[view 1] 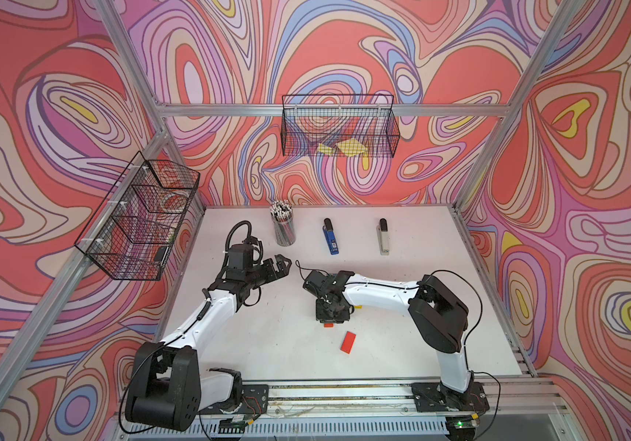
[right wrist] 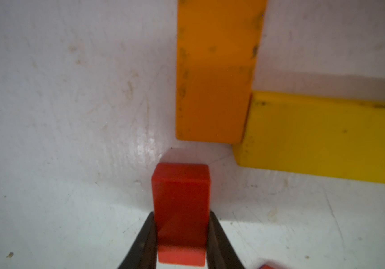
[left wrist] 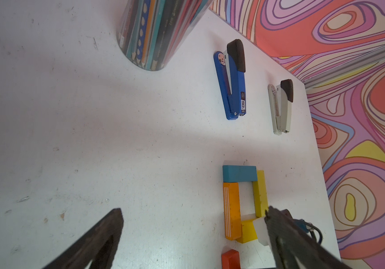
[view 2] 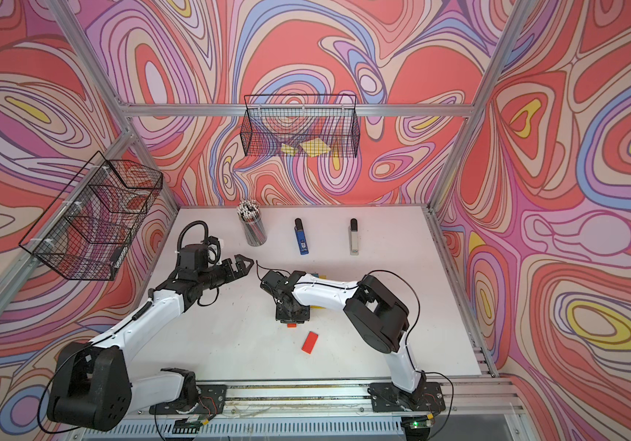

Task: Assemble the letter p with building blocks
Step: Assemble the building block at the center of the board.

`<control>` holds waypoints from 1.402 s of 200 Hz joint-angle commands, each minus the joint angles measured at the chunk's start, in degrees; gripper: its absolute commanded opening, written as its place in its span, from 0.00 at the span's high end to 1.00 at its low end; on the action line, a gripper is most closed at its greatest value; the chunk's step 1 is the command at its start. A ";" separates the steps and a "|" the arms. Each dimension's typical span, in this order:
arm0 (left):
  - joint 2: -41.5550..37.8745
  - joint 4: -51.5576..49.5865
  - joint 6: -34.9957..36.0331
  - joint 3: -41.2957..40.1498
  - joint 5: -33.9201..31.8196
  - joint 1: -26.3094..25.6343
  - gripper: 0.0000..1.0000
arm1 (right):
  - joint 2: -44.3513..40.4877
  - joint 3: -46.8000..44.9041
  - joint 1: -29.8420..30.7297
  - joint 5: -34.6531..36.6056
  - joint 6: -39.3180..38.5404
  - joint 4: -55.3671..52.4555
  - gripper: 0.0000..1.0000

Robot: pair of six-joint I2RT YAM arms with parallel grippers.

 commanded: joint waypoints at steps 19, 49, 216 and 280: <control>0.11 2.22 -0.42 -1.08 0.75 0.32 0.01 | -1.26 -2.31 -0.46 1.82 1.66 -2.63 0.95; 0.12 2.83 -0.61 -1.35 0.93 0.32 0.01 | -2.03 -2.98 -0.45 2.48 2.27 -2.79 0.95; 1.25 3.31 -0.26 -1.09 1.29 0.39 0.01 | 1.23 -0.50 -1.70 2.43 0.12 -1.20 0.95; 1.51 3.23 -0.18 -1.08 1.30 0.37 0.01 | 1.69 -0.15 -1.73 1.72 -0.07 -0.12 0.94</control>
